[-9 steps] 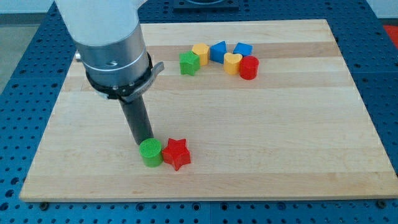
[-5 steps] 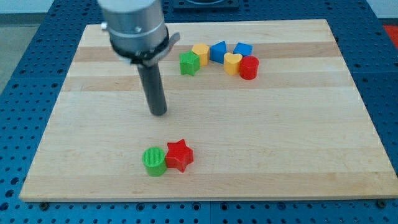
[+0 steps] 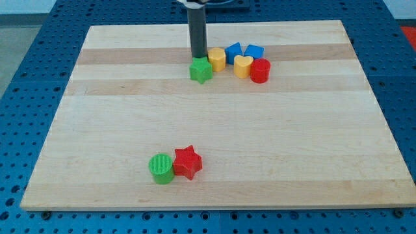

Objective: Push green star into the red star

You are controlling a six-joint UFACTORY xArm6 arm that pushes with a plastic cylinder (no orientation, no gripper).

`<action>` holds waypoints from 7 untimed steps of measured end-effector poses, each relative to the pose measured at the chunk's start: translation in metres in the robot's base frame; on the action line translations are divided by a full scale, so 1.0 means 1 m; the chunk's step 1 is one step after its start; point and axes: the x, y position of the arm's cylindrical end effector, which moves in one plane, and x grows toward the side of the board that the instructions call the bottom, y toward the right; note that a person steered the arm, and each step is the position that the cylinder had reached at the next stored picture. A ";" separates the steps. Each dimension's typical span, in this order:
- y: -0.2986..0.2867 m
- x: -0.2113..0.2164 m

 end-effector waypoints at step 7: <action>0.021 0.133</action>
